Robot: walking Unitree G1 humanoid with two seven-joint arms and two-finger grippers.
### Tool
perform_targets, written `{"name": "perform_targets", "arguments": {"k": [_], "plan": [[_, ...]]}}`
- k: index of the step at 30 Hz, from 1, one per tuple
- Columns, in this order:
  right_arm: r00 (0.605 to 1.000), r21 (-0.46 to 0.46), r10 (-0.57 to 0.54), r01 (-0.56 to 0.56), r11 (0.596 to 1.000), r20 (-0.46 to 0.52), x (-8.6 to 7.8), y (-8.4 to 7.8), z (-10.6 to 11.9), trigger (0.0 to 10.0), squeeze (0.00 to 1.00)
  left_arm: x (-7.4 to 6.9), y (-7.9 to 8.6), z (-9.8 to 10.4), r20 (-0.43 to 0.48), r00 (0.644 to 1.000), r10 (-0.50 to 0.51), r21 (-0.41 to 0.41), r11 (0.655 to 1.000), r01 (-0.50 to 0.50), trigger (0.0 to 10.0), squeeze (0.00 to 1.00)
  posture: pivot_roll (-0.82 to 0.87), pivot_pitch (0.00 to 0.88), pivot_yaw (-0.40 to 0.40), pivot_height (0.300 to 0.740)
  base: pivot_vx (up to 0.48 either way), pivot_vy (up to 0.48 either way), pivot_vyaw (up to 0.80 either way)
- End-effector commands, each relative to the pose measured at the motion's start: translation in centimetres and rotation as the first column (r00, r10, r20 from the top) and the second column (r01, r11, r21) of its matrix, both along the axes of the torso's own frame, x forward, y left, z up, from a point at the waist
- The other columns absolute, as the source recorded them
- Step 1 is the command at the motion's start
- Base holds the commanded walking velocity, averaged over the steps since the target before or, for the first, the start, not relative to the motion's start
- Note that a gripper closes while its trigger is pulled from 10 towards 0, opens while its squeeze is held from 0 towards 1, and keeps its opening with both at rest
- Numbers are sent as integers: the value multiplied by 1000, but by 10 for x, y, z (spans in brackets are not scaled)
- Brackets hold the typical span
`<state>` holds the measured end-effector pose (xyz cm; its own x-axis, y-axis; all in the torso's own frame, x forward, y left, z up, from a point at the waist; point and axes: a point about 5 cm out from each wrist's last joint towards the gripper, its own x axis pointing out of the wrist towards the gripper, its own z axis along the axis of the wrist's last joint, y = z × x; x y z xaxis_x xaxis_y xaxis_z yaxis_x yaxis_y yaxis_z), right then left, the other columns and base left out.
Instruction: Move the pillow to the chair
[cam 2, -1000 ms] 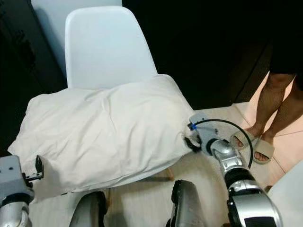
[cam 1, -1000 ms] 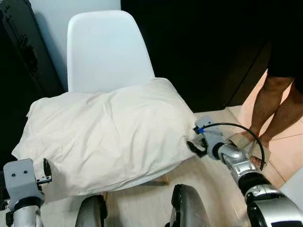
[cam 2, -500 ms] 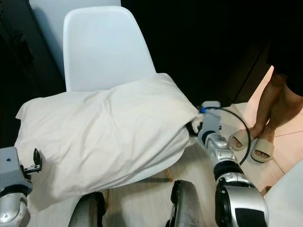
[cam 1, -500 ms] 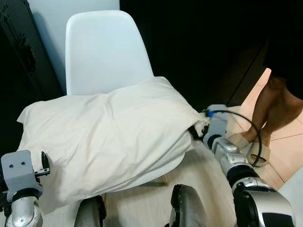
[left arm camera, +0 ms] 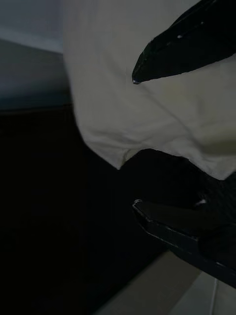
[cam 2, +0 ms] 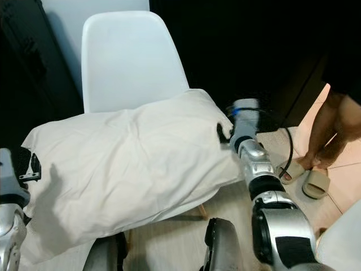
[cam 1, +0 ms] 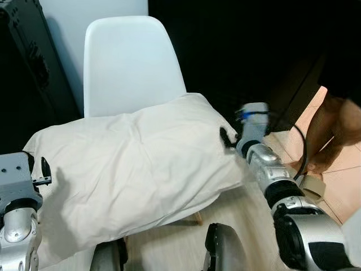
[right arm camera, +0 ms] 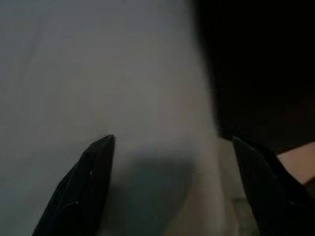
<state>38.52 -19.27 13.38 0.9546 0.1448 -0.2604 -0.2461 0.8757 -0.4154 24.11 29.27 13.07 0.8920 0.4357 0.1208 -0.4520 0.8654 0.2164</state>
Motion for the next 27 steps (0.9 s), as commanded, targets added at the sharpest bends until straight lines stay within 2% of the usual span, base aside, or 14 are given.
{"name": "perform_targets", "arguments": {"k": [1,2,5,6,9,10,13,15,16,18,21,24,26,27], "plan": [[999,63,-32,32,997,-4,-2,-7,-2,10000,0,-2,0,-10,-66,998,-8,14,1000,9,10000,0,104,86,-70,520,0,0,0],[992,347,-115,93,933,42,1,-11,9,10000,0,-2,0,-10,-62,998,-8,14,1000,9,10000,0,102,86,-71,520,0,0,0],[987,457,-142,91,885,79,3,-11,16,10000,0,0,0,-8,-54,998,-11,14,1000,12,10000,0,103,87,-72,520,0,0,0],[984,624,-124,19,781,126,5,-1,25,10000,0,10,-1,4,19,1000,-13,-9,1000,13,10000,0,101,90,-71,520,0,0,0],[989,712,-40,-76,699,145,5,25,25,10000,0,27,-10,21,132,989,-64,-36,997,70,10000,0,103,88,-75,520,0,0,0],[989,712,-40,-76,699,145,5,25,25,10000,0,27,-10,21,132,989,-64,-36,997,70,10000,0,103,88,-75,520,0,0,0],[986,645,125,-166,746,109,-2,66,6,10000,0,42,-31,14,108,978,-176,-40,983,181,10000,0,105,88,-80,520,0,0,0],[951,479,307,-280,832,22,-16,97,-21,10000,0,50,-43,-20,-69,974,-215,-106,973,207,10000,0,104,90,-82,520,0,0,0],[951,479,307,-280,832,22,-16,97,-21,10000,0,50,-43,-20,-69,974,-215,-106,973,207,10000,0,104,90,-82,520,0,0,0],[905,302,413,-367,880,-104,-30,109,-47,10000,0,49,-57,-55,-293,911,-292,-186,952,245,10000,0,103,89,-84,520,0,0,0],[882,224,439,-400,889,-169,-36,109,-59,10000,0,44,-66,-75,-429,844,-322,-175,946,272,10000,0,100,92,-82,520,0,0,0],[894,295,428,-377,878,-131,-32,110,-51,10000,0,49,-64,-64,-367,884,-288,-146,957,252,10000,0,95,97,-81,520,0,0,0],[941,508,336,-306,805,36,-16,104,-16,10000,0,62,-55,-21,-95,972,-217,-126,971,205,10000,0,95,95,-79,520,0,0,0],[941,508,336,-306,805,36,-16,104,-16,10000,0,62,-55,-21,-95,972,-217,-126,971,205,10000,0,95,95,-79,520,0,0,0]]}}
